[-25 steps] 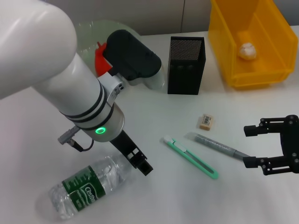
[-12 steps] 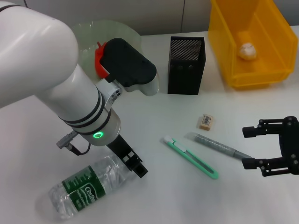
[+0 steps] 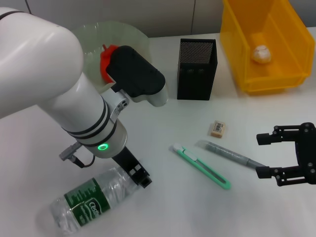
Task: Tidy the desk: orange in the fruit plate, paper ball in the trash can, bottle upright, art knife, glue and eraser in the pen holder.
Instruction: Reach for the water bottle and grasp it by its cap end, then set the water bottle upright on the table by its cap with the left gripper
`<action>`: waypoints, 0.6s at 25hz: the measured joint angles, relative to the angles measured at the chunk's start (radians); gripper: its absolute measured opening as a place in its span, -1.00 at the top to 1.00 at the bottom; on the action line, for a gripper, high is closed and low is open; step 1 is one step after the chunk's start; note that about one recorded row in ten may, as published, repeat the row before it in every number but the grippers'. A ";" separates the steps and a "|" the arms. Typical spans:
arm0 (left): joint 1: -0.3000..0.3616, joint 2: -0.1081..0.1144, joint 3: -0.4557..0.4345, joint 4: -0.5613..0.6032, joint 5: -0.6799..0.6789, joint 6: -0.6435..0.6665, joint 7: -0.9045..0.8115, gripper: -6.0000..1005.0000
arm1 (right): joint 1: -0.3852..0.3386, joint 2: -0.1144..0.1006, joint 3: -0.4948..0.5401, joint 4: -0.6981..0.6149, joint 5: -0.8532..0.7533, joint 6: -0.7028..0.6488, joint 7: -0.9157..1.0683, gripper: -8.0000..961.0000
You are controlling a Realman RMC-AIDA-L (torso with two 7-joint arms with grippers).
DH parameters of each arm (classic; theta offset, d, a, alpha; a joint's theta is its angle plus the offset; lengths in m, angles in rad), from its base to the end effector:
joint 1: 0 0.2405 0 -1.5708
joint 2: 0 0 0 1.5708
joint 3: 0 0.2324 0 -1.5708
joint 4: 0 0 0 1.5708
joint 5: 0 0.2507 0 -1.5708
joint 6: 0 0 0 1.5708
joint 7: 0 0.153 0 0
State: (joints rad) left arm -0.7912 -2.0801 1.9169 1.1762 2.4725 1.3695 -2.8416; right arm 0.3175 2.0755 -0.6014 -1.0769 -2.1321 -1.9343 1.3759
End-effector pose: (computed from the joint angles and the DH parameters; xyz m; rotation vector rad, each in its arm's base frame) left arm -0.0997 0.3429 -0.1184 -2.7330 -0.7138 0.7362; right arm 0.2914 0.2823 0.0895 -2.8451 0.4490 0.5007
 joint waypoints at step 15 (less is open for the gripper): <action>0.074 0.006 -0.024 0.135 0.012 -0.009 0.000 0.11 | 0.006 0.002 0.002 0.000 0.000 -0.004 0.000 -0.56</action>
State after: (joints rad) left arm -0.7172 -2.0742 1.8929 1.3110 2.4845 1.3602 -2.8416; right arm 0.3230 2.0770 -0.5998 -1.0769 -2.1321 -1.9384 1.3762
